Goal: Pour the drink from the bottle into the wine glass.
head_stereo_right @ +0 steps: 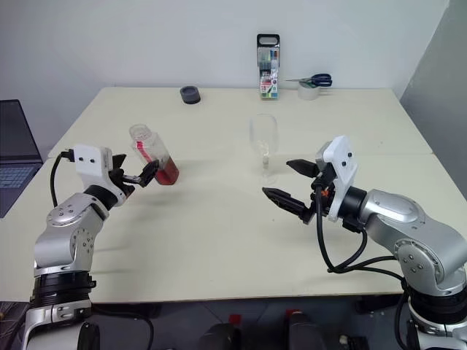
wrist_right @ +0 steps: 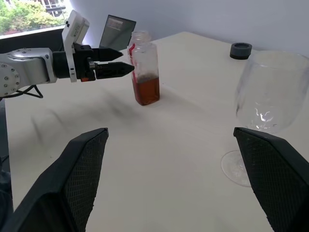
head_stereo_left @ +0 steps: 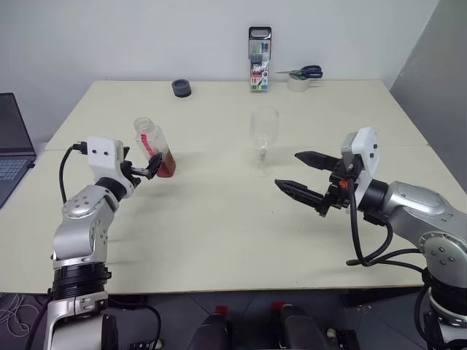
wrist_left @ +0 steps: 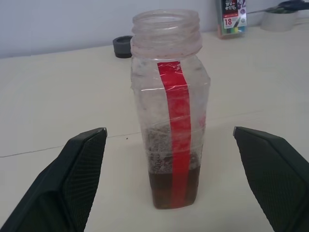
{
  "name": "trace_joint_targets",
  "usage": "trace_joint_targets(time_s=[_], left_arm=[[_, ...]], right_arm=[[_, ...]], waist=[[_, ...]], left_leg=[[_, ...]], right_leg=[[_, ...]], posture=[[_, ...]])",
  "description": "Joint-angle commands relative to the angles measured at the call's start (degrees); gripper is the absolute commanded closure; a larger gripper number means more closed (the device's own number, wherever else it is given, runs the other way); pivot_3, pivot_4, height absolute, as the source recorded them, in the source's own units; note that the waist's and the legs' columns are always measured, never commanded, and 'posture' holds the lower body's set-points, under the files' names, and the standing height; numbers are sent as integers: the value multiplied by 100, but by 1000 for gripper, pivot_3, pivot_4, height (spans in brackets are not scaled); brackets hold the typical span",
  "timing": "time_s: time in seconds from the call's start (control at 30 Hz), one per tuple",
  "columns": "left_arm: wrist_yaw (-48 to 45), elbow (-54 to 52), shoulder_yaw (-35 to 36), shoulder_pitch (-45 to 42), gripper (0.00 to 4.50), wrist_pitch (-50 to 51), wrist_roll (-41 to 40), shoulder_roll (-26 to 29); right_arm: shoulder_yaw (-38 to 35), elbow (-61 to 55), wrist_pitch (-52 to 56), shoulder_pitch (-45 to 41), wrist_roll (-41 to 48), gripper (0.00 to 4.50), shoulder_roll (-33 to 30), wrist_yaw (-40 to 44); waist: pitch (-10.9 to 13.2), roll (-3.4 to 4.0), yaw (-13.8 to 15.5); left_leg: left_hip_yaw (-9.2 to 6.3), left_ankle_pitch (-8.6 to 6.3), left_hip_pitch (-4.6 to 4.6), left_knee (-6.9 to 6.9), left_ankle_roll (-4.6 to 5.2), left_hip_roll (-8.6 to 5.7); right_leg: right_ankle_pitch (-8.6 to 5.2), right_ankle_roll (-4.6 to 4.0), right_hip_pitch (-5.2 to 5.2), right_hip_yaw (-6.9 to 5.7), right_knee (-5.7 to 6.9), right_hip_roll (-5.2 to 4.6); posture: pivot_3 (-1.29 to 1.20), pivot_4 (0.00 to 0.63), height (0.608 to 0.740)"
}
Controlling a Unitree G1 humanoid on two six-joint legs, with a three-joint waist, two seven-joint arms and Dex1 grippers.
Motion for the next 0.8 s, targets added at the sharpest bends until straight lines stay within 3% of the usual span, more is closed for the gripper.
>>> trace_joint_targets(time_s=[0.03,0.8], left_arm=[[-96,235,-27,-274,0,-323,82,44],[-413,2609,-298,-1435,0,-1870,506,-45]], right_arm=[[-179,-177,-86,-21,122,66,-58,-23],[-167,-26,-135,-88,87,66,-52,-119]], waist=[[0,0,2],[1,-3,-3]], left_leg=[[1,0,0,0,0,0],[1,0,-2,1,0,-1]], right_leg=[[0,0,0,0,0,0],[0,1,-3,-2,1,-1]], posture=[[0,150,740],[0,150,740]])
